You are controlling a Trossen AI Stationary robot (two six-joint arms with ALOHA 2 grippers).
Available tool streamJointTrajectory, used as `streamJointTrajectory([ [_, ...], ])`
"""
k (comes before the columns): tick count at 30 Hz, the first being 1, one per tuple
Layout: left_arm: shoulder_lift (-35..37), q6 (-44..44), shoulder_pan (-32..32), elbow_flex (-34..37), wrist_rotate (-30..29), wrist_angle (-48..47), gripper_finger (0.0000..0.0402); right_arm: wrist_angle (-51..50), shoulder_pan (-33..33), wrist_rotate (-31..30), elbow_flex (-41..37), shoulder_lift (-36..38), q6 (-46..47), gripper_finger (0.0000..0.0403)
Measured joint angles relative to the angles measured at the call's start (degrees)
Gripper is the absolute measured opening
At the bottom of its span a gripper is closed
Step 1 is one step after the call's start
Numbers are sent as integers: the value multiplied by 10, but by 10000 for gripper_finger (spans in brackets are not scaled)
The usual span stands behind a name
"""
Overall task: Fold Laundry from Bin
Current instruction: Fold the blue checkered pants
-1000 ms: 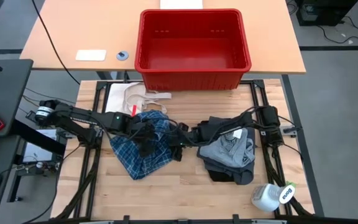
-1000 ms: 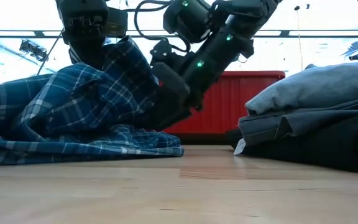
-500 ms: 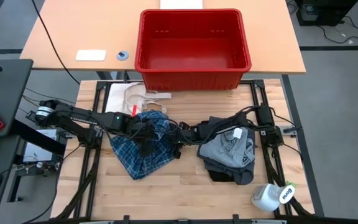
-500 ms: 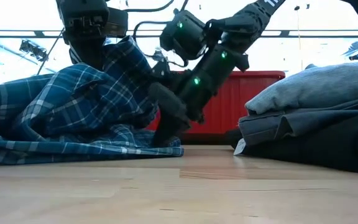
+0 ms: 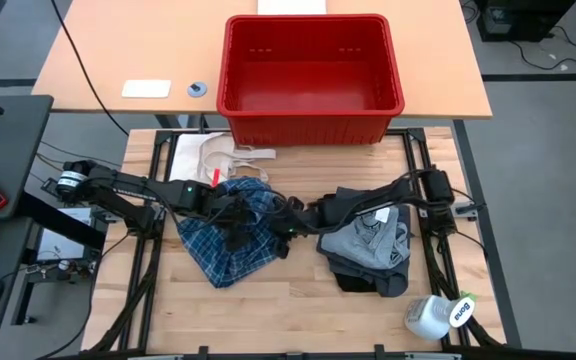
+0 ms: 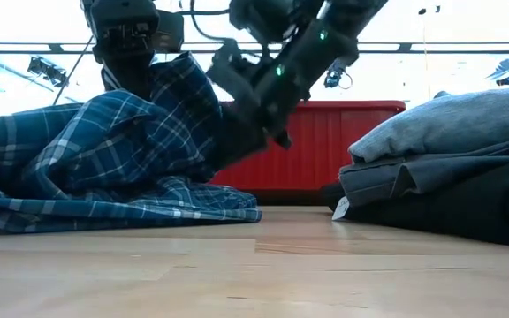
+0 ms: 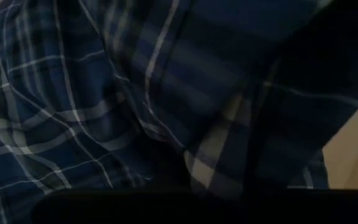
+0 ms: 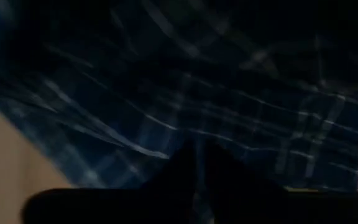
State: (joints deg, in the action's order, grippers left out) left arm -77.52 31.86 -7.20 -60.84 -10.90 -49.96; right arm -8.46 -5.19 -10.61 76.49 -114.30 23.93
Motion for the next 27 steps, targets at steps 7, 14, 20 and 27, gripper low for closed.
streamJointTrajectory([
  [7, 0, 0, 0, 0, 16, 12, 13, 49, 15, 1, -1, -59, -14, 165],
  [14, 0, 5, 0, 0, 16, 9, 13, 142, 10, 49, -1, -65, -28, 284],
  [20, 0, 18, 0, 0, 15, 11, 13, 143, 0, -12, 0, -79, -46, 293],
  [27, 0, 18, 0, 0, 15, 12, 13, 149, 0, 11, 0, -119, -46, 175],
])
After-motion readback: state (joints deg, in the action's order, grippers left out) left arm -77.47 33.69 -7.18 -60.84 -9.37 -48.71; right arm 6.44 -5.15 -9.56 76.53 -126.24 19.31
